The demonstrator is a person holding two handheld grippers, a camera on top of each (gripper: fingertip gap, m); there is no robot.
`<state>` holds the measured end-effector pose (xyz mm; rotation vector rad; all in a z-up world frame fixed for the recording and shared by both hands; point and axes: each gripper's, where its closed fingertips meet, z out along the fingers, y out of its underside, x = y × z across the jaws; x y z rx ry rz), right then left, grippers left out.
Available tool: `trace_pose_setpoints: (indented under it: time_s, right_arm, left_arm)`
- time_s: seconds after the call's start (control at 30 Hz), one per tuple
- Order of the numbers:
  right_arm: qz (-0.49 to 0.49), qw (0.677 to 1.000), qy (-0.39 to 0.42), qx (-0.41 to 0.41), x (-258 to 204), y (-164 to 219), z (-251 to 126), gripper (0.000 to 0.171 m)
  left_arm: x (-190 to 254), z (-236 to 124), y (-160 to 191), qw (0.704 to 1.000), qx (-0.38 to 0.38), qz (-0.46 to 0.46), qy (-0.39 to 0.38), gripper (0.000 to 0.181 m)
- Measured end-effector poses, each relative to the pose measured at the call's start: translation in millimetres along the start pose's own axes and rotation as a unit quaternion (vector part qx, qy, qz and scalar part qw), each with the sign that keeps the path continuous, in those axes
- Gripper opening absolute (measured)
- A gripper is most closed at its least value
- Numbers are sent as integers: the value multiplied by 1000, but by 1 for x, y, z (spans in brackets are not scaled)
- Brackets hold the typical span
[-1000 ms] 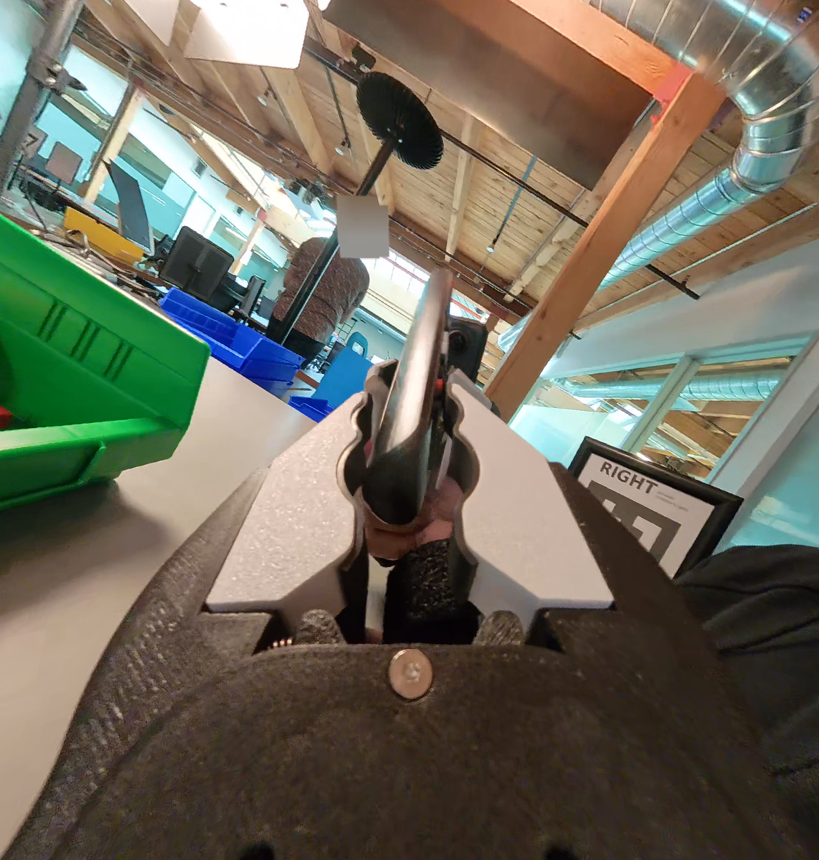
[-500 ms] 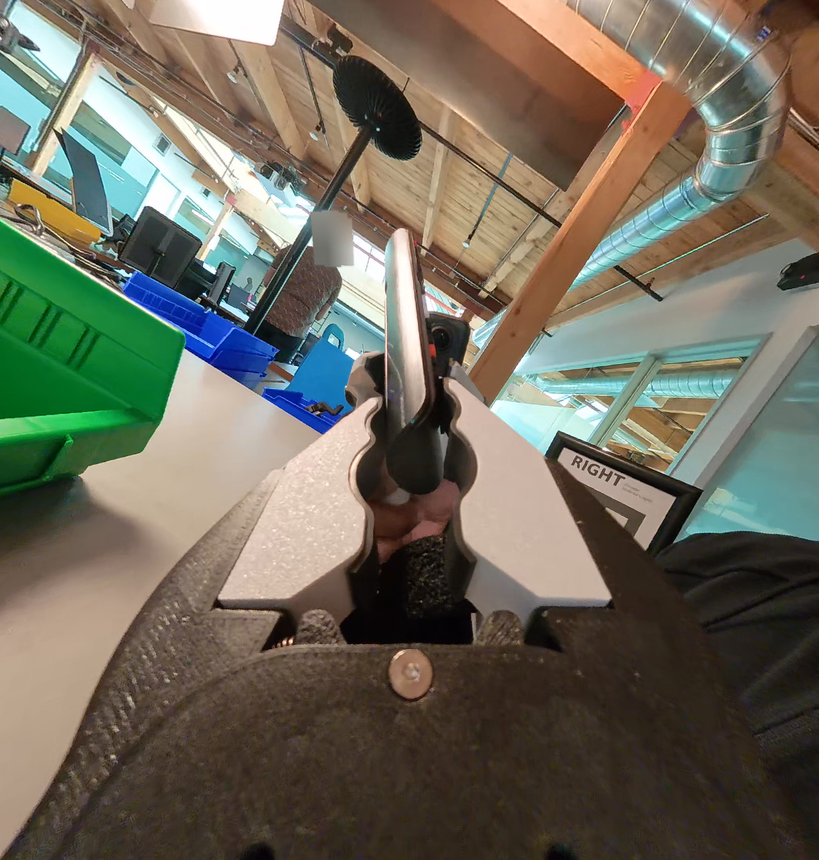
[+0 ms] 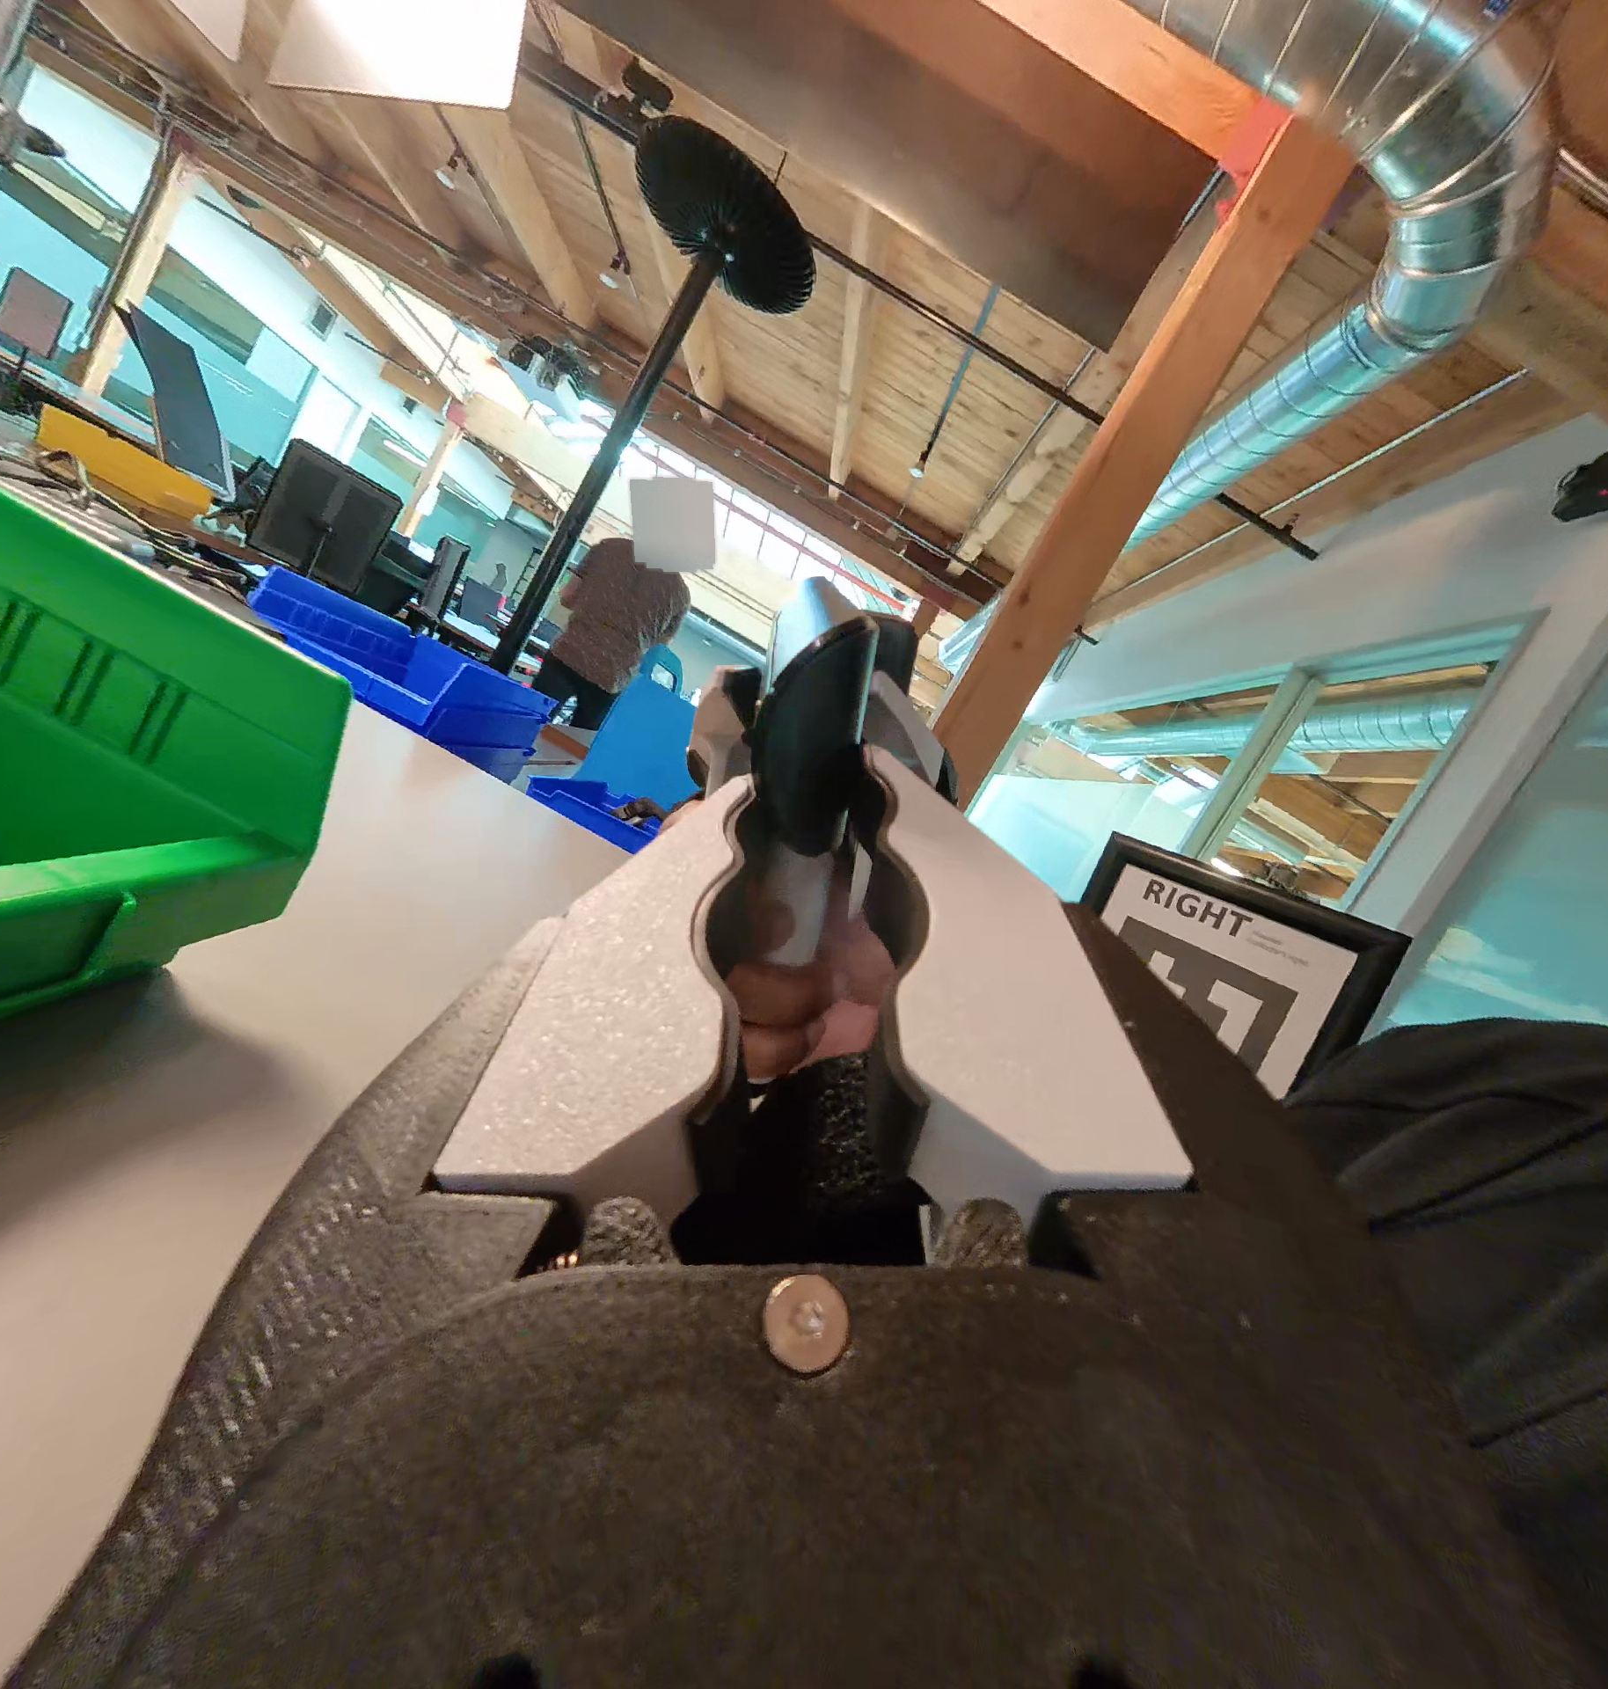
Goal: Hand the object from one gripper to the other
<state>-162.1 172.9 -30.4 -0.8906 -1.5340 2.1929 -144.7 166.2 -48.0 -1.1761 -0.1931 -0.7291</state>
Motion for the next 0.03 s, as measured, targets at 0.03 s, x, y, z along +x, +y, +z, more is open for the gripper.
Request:
trace_pose_setpoints:
  time_s: [0.03]
  right_arm:
    - [4,1000,2,5,1,1,2,36]
  left_arm:
    - [-2,-1,-2,1000,5,-6,-2,18]
